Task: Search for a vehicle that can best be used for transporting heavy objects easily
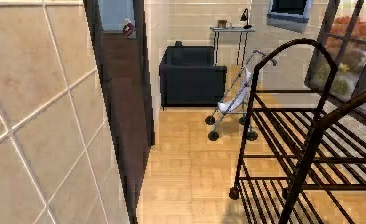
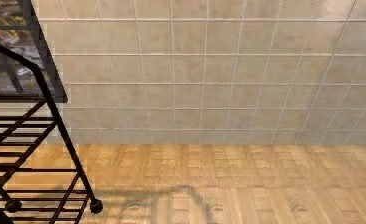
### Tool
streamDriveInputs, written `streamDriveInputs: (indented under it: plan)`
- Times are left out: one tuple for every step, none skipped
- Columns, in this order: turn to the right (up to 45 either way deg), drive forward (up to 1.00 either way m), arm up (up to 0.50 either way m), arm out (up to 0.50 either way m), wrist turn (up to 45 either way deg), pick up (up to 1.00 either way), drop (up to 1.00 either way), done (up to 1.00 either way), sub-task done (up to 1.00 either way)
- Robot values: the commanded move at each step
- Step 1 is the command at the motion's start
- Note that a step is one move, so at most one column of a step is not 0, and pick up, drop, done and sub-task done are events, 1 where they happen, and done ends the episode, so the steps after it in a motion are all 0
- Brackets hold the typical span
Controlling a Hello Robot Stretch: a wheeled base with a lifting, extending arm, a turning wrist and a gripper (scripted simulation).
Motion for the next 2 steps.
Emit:
streamDriveInputs:
  plan:
    - [36.0, 0.0, 0.0, 0.0, 0.0, 0.0, 0.0, 0.0, 0.0]
    - [0.0, 0.0, 0.0, 0.0, 0.0, 0.0, 0.0, 1.0, 0.0]
